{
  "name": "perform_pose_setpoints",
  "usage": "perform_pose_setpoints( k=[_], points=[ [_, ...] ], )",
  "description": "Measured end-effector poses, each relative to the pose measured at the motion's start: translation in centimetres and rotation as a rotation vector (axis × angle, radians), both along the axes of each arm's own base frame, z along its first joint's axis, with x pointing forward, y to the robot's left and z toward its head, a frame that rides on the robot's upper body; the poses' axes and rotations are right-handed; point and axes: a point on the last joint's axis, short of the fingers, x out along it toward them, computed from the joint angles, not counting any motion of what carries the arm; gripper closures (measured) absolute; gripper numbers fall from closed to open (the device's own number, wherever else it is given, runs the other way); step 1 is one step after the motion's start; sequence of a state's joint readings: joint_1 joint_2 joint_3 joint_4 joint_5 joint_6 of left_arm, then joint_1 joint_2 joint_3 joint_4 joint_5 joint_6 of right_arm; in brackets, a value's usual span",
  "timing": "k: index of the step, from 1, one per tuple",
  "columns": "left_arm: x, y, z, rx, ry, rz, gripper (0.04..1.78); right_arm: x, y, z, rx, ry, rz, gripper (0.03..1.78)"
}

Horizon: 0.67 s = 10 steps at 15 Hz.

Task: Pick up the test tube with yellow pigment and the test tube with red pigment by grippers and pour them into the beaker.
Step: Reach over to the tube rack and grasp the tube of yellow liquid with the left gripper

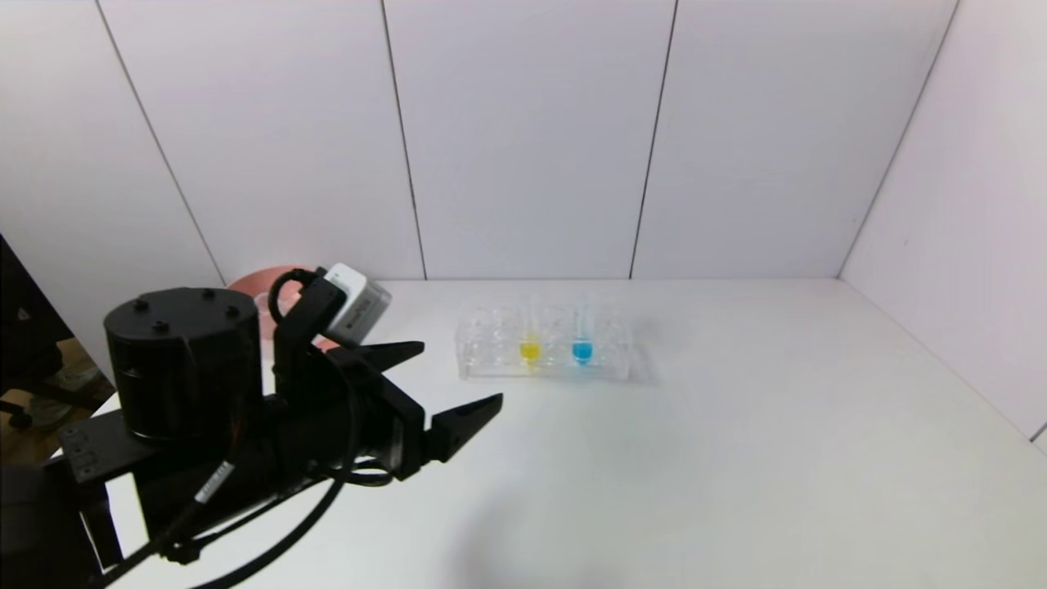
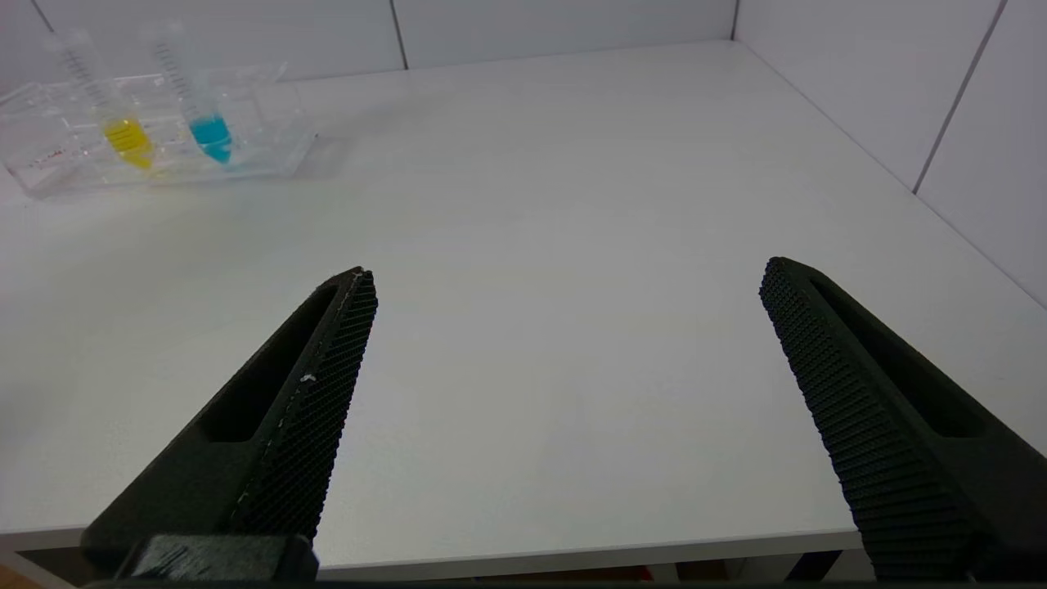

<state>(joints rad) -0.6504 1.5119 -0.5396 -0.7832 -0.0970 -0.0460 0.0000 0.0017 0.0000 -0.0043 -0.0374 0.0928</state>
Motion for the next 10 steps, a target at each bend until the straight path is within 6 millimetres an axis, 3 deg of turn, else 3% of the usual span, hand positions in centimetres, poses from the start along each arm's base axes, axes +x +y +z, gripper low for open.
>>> perform_pose_setpoints(
  k=[2, 4, 10],
  points=[
    [-0.6, -3.2, -0.4, 0.000, 0.016, 0.124, 0.06, 0.0, 0.0, 0.0, 0.000, 0.000, 0.000, 0.10],
    [0.1, -5.7, -1.4, 0.013, 0.028, 0.277, 0.06, 0.0, 0.0, 0.0, 0.000, 0.000, 0.000, 0.10],
    [5.0, -12.4, -4.3, -0.057, -0.042, 0.615, 0.06, 0.0, 0.0, 0.0, 0.000, 0.000, 0.000, 0.10]
  ],
)
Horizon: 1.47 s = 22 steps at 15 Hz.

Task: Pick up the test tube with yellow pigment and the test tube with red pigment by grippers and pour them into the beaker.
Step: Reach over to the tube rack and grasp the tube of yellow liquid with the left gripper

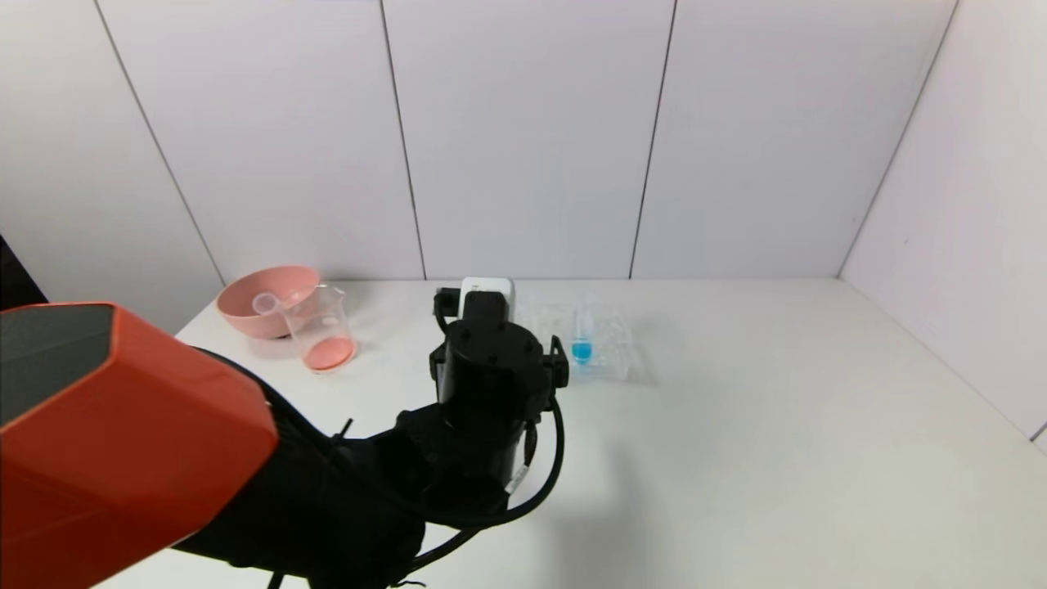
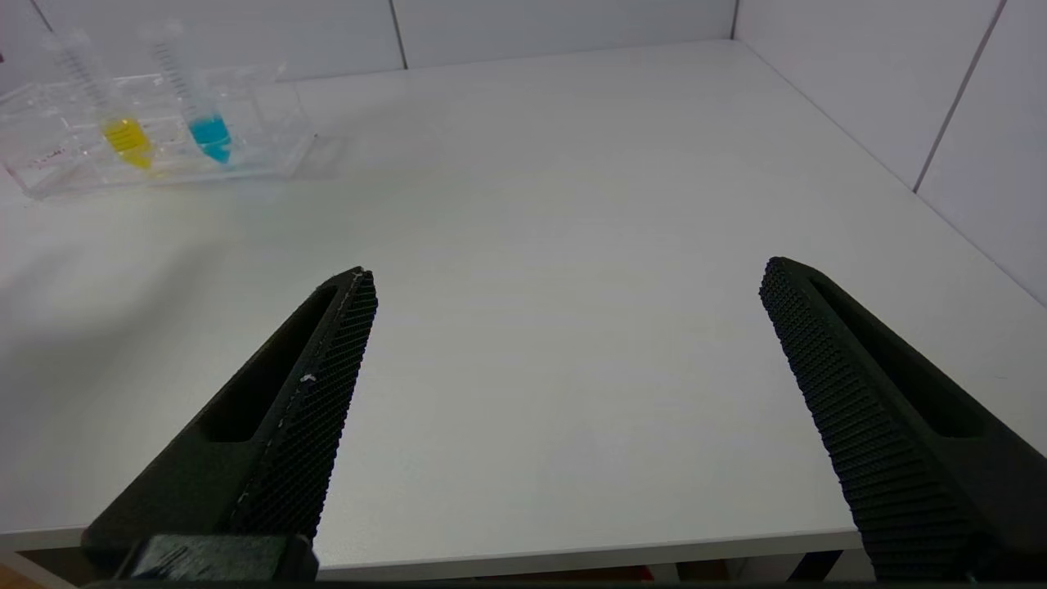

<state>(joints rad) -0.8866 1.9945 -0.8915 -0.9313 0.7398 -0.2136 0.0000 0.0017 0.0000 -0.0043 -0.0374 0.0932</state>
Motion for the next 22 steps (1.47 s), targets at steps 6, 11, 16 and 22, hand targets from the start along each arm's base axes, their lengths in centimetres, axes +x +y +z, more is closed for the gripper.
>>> perform_pose_setpoints(
  k=[6, 11, 16, 22],
  points=[
    [3.1, -3.2, -2.2, -0.013, -0.022, 0.014, 0.06, 0.0, 0.0, 0.0, 0.000, 0.000, 0.000, 0.10],
    [6.7, -3.4, -3.1, 0.007, -0.044, 0.062, 0.06, 0.0, 0.0, 0.0, 0.000, 0.000, 0.000, 0.10],
    [8.3, -3.4, -4.0, 0.011, -0.049, 0.068, 0.06, 0.0, 0.0, 0.0, 0.000, 0.000, 0.000, 0.10],
    [8.6, -3.5, -4.0, 0.012, -0.062, 0.067, 0.16, 0.0, 0.0, 0.0, 0.000, 0.000, 0.000, 0.10]
  ],
)
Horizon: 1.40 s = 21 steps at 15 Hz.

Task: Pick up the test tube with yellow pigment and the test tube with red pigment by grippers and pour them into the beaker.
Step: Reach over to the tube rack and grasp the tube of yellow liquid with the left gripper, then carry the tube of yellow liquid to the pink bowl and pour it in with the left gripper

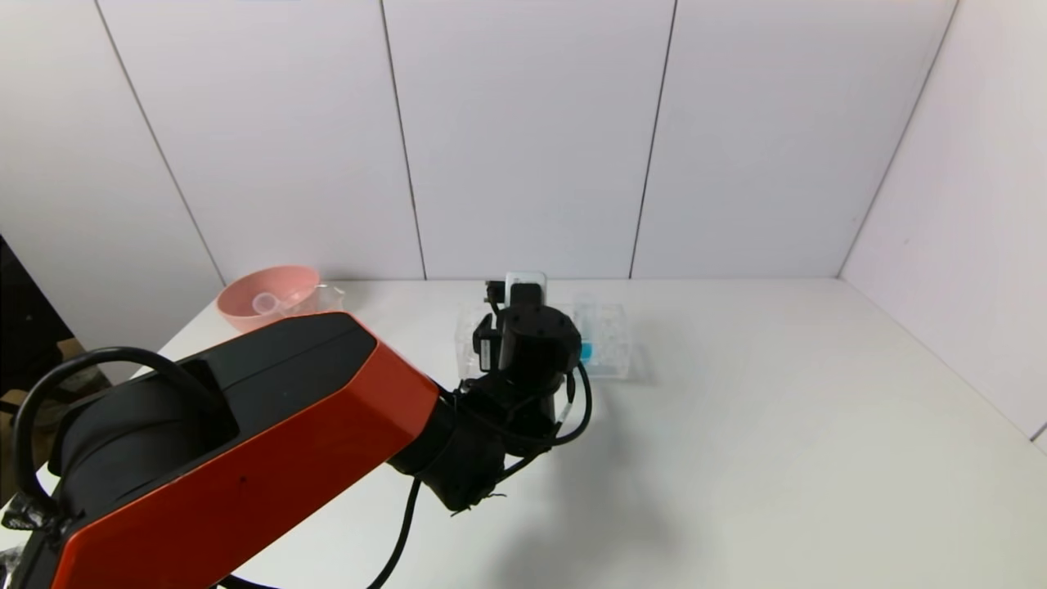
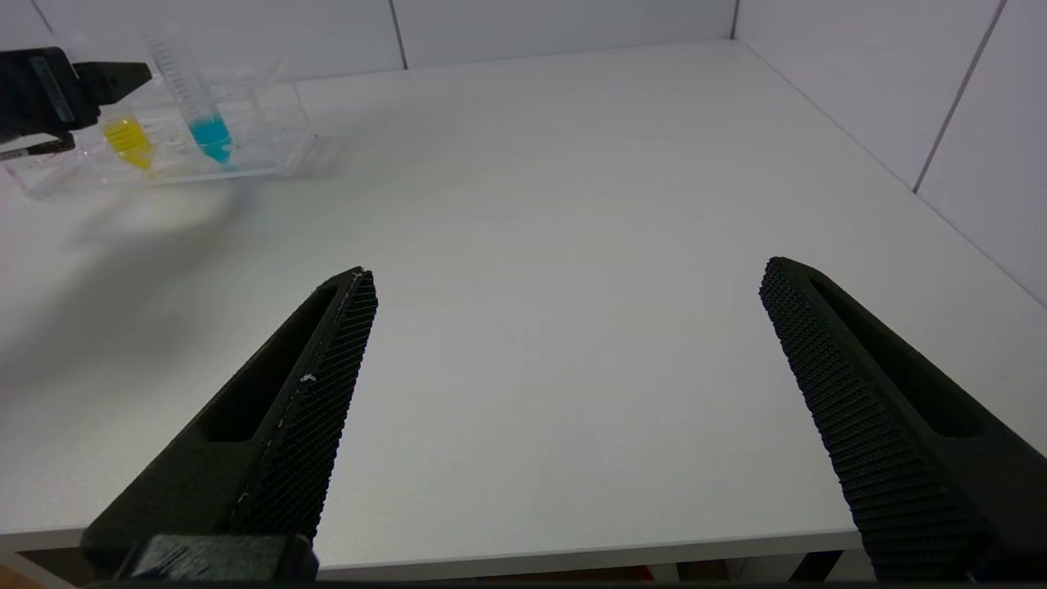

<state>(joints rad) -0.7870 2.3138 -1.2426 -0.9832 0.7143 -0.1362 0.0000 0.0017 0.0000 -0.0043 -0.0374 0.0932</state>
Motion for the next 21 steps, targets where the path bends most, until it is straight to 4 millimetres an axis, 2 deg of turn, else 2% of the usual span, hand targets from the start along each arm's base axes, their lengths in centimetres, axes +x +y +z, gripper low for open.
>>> perform_pose_setpoints(
  k=[3, 7, 8, 10, 14, 17, 21],
  points=[
    [0.1, -0.1, 0.2, 0.003, -0.008, -0.003, 0.47, 0.0, 0.0, 0.0, 0.000, 0.000, 0.000, 0.10],
    [0.1, -0.1, 0.3, 0.002, -0.010, -0.003, 1.22, 0.0, 0.0, 0.0, 0.000, 0.000, 0.000, 0.10],
    [0.1, -0.1, 0.3, 0.002, -0.009, -0.004, 1.34, 0.0, 0.0, 0.0, 0.000, 0.000, 0.000, 0.10],
    [0.1, -0.1, 0.3, 0.001, -0.011, -0.005, 1.40, 0.0, 0.0, 0.0, 0.000, 0.000, 0.000, 0.10],
    [0.2, -0.2, 1.1, 0.013, -0.029, -0.006, 1.40, 0.0, 0.0, 0.0, 0.000, 0.000, 0.000, 0.10],
    [0.1, -0.1, 2.6, 0.022, -0.054, -0.028, 1.40, 0.0, 0.0, 0.0, 0.000, 0.000, 0.001, 0.10],
    [-0.3, 0.3, 5.8, 0.032, -0.105, -0.037, 1.40, 0.0, 0.0, 0.0, 0.000, 0.000, 0.000, 0.10]
  ],
)
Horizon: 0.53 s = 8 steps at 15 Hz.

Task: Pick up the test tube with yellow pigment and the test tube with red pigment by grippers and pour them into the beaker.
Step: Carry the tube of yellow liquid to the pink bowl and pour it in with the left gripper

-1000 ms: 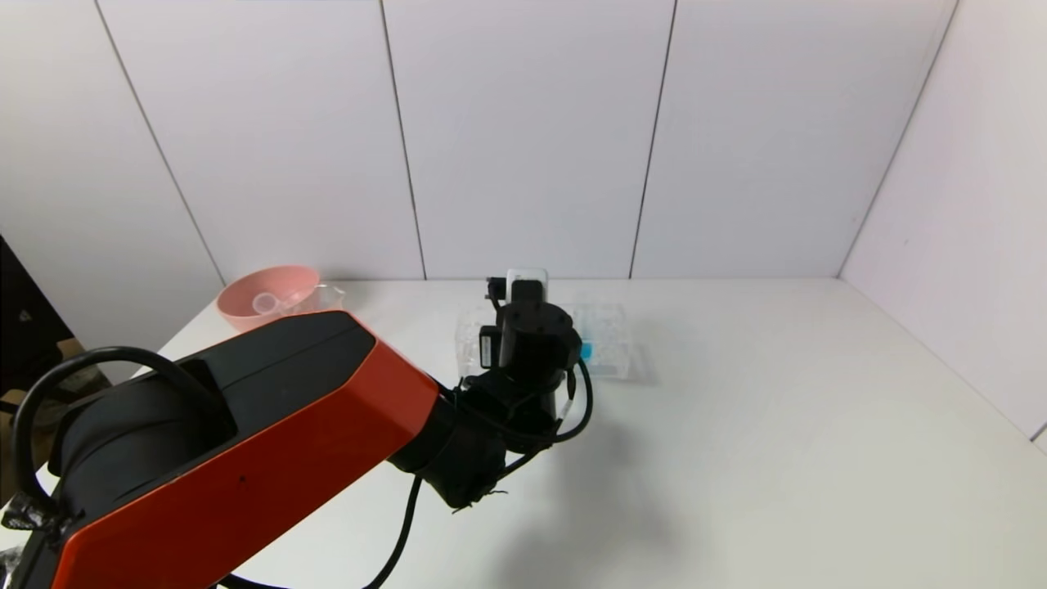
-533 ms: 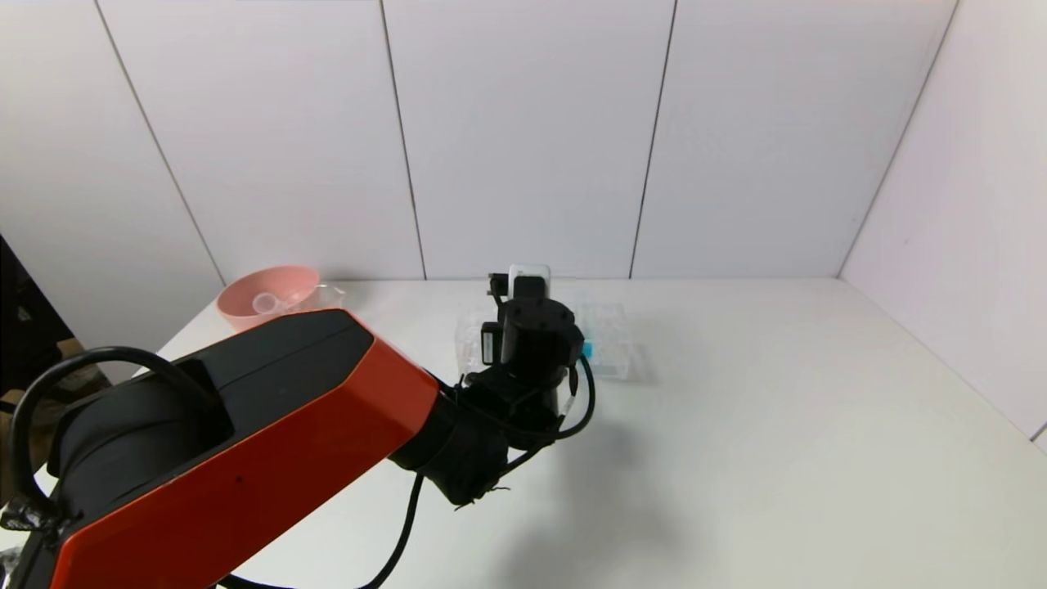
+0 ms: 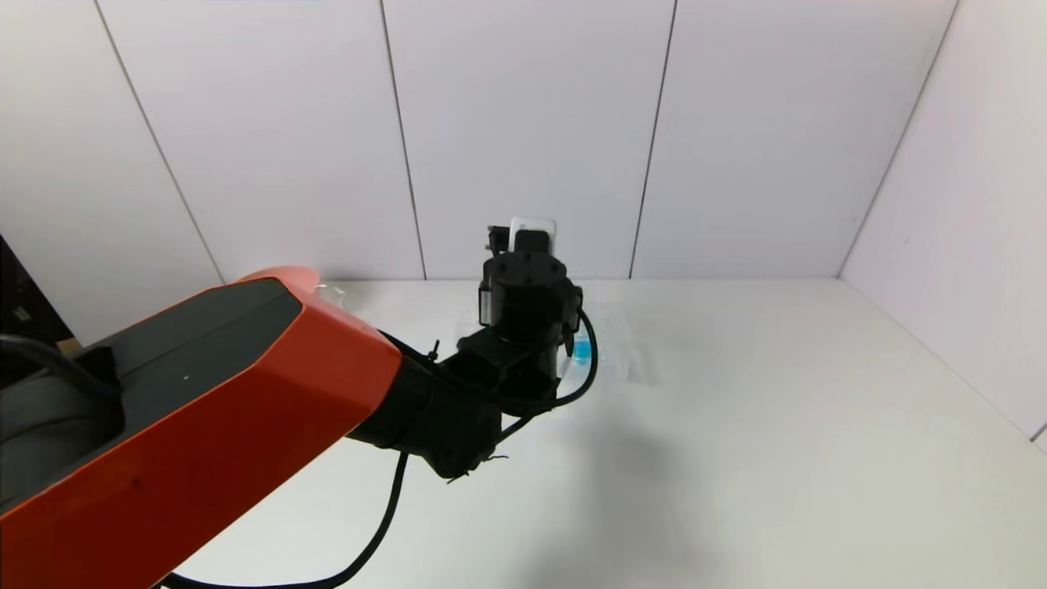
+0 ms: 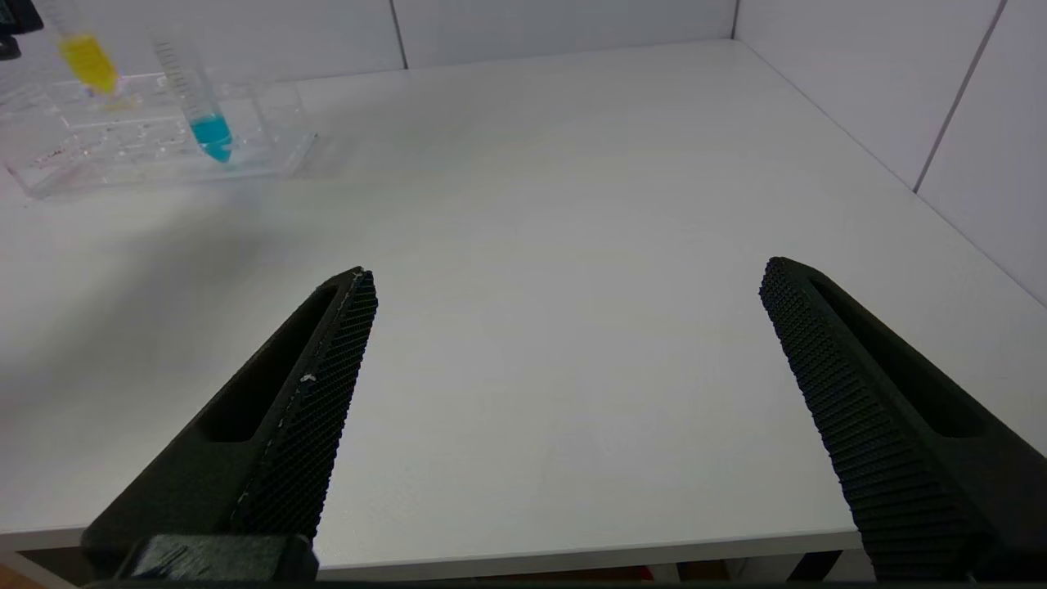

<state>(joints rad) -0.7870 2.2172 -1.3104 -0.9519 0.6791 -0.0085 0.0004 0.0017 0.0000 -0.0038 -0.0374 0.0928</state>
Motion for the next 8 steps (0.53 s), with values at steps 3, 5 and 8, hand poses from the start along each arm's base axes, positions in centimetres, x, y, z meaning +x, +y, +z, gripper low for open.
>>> perform_pose_setpoints(
  k=[3, 5, 8],
  points=[
    [-0.5, 0.5, 2.1, -0.007, -0.011, -0.004, 1.40, 0.0, 0.0, 0.0, 0.000, 0.000, 0.000, 0.10],
    [-0.9, 0.9, 3.1, -0.016, -0.020, -0.005, 1.40, 0.0, 0.0, 0.0, 0.000, 0.000, 0.000, 0.10],
    [-2.0, 1.9, 4.7, -0.005, -0.012, -0.051, 1.40, 0.0, 0.0, 0.0, 0.000, 0.000, 0.000, 0.10]
  ],
)
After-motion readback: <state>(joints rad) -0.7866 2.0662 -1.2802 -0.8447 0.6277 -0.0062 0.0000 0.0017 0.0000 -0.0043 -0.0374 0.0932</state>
